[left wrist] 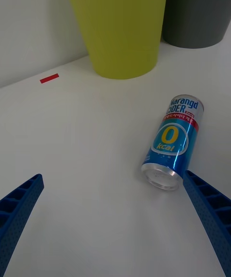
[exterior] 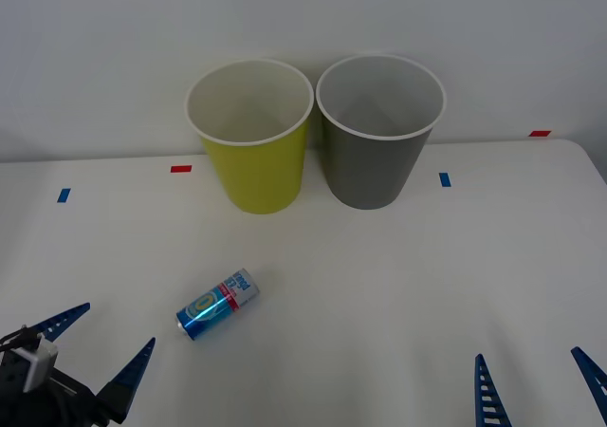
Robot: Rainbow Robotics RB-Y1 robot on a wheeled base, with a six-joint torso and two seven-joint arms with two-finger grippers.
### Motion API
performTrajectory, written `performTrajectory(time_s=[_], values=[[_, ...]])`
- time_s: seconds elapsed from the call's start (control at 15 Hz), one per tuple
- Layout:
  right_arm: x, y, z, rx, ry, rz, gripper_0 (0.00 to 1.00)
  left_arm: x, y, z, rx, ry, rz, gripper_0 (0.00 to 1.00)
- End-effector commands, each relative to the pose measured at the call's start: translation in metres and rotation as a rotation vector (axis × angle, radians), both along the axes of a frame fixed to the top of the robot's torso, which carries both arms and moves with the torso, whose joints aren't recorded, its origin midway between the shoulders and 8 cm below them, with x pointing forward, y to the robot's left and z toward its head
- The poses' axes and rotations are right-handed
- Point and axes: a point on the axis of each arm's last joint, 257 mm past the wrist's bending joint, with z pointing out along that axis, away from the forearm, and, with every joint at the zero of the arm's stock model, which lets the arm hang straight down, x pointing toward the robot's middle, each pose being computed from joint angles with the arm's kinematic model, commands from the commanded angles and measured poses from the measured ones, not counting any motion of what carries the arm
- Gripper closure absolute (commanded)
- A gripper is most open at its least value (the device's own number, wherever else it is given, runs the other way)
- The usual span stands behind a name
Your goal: Put cans in the gray bin and PET bottles in the light green bin.
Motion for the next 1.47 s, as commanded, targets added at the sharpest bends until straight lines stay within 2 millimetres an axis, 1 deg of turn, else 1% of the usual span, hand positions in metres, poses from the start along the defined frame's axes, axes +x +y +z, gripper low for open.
performTrajectory(time_s=[0.07,0.2,0.53,0.6,0.73,1.0,1.27,1.47], values=[[0.000,0.000,0.000,0.000,0.000,0.000,0.00,0.013,-0.018,0.007,0.073,0.053,-0.020,0.00],[0.000,0.000,0.000,0.000,0.000,0.000,0.00,0.016,-0.033,0.004,0.117,0.111,-0.022,0.00],[0.000,0.000,0.000,0.000,0.000,0.000,0.00,0.033,-0.051,0.004,0.161,0.177,-0.034,0.00],[0.000,0.000,0.000,0.000,0.000,0.000,0.00,0.032,-0.057,0.004,0.159,0.201,-0.040,0.00],[0.000,0.000,0.000,0.000,0.000,0.000,0.00,0.031,-0.062,0.003,0.227,0.221,-0.072,0.00],[0.000,0.000,0.000,0.000,0.000,0.000,0.00,0.037,-0.078,0.007,0.298,0.249,-0.148,0.00],[0.000,0.000,0.000,0.000,0.000,0.000,0.00,0.036,-0.092,0.005,0.337,0.299,-0.207,0.00],[0.000,0.000,0.000,0.000,0.000,0.000,0.00,0.033,-0.090,0.000,0.343,0.332,-0.193,0.00]])
